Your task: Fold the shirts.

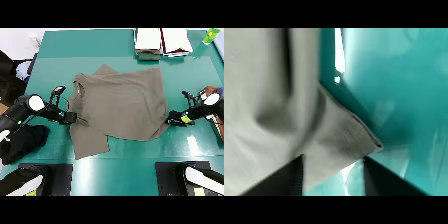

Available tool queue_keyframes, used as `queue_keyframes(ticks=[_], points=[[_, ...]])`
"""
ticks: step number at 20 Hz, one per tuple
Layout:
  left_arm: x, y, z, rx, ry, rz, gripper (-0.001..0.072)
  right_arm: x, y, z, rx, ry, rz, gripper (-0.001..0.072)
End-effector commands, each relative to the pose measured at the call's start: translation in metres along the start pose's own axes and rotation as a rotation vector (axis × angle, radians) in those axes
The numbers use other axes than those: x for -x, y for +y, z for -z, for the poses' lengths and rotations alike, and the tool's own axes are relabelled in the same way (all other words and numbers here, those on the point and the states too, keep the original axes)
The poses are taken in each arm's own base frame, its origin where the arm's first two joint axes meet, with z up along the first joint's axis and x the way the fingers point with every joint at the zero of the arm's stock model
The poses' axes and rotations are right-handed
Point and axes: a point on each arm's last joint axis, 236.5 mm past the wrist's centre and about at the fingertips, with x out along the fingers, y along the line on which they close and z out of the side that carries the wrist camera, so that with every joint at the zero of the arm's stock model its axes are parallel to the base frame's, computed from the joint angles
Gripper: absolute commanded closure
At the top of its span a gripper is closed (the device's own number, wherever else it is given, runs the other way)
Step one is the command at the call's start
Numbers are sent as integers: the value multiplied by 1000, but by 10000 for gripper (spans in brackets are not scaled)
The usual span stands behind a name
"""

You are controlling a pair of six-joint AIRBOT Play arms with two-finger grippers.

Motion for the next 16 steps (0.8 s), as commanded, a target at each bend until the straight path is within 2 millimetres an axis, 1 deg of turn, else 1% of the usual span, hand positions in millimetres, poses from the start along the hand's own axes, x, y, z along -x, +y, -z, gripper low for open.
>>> queue_keyframes(ticks=[1,2,3,5,6,7,8,9,10,11,12,13,14,15,16], points=[[0,0,1,0,2,0,681,-8,1,-3,59,-13,44,532],[0,0,2,0,6,0,681,-9,-1,-2,83,-8,66,628],[1,0,2,0,10,0,681,-10,-1,-1,107,-2,83,691],[2,0,3,-3,13,-1,682,-9,5,-1,129,-10,83,693],[6,-3,-3,-8,-1,2,682,-2,10,-5,145,-44,81,694],[17,-7,-13,-23,-35,5,682,13,18,-15,168,-99,78,694],[37,-15,-28,-46,-99,10,682,35,27,-27,189,-173,72,694],[65,-22,-46,-78,-185,7,682,64,39,-41,218,-260,68,694],[104,-30,-65,-114,-294,-6,682,102,56,-57,252,-377,57,694],[148,-40,-81,-152,-411,-13,682,148,73,-70,289,-503,49,694],[203,-53,-93,-192,-548,-14,682,193,90,-77,324,-622,42,694],[257,-66,-99,-225,-677,-13,682,241,108,-79,359,-742,32,694],[317,-82,-99,-258,-818,2,682,292,125,-76,394,-868,24,694],[372,-97,-91,-285,-946,26,682,342,142,-67,427,-987,16,694],[429,-111,-78,-312,-1076,51,682,384,155,-55,456,-1088,8,694]])
